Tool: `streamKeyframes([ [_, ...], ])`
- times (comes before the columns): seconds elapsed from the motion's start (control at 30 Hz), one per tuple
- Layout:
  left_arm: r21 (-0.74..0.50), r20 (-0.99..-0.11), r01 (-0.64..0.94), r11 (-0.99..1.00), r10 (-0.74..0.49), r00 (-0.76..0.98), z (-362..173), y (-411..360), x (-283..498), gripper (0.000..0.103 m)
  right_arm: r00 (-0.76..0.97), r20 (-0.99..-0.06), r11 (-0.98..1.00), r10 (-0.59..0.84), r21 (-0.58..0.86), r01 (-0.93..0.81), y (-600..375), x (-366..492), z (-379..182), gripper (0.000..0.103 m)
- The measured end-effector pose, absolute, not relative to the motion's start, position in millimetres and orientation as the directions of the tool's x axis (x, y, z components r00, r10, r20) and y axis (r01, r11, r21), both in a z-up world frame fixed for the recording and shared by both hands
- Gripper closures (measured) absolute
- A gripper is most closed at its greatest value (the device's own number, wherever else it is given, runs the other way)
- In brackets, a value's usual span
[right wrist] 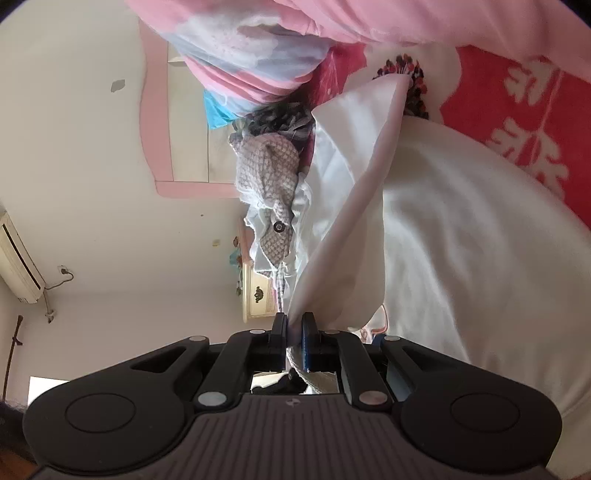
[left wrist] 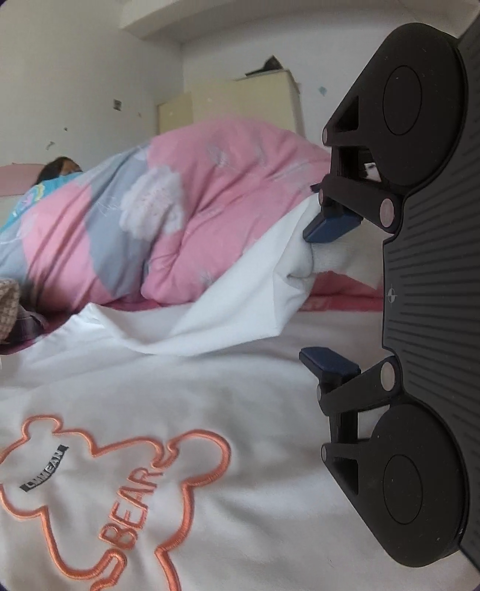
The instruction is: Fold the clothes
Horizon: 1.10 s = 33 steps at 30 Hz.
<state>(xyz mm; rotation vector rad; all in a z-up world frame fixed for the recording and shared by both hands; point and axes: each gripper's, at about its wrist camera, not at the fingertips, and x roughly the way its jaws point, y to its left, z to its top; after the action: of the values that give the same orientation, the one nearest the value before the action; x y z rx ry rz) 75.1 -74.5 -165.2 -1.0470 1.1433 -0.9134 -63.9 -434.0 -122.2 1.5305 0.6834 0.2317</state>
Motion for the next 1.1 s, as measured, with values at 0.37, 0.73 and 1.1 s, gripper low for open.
streamKeyframes([
  [0.37,-0.992,-0.098,-0.1,0.083,-0.983,0.153,-176,-93,72,0.065,0.773,-0.382,0.171,0.506,0.923,0.344,-424,-74,-116,0.093],
  [0.73,-0.986,-0.124,-0.137,0.099,-0.975,0.186,-150,-77,85,0.094,0.754,-0.48,0.323,0.449,0.874,0.364,-415,-85,-135,0.036],
  [1.1,-0.979,-0.085,-0.2,0.049,-0.98,0.18,-145,-88,87,0.094,0.826,-0.154,0.089,0.542,0.988,0.126,-395,-73,-161,0.074],
])
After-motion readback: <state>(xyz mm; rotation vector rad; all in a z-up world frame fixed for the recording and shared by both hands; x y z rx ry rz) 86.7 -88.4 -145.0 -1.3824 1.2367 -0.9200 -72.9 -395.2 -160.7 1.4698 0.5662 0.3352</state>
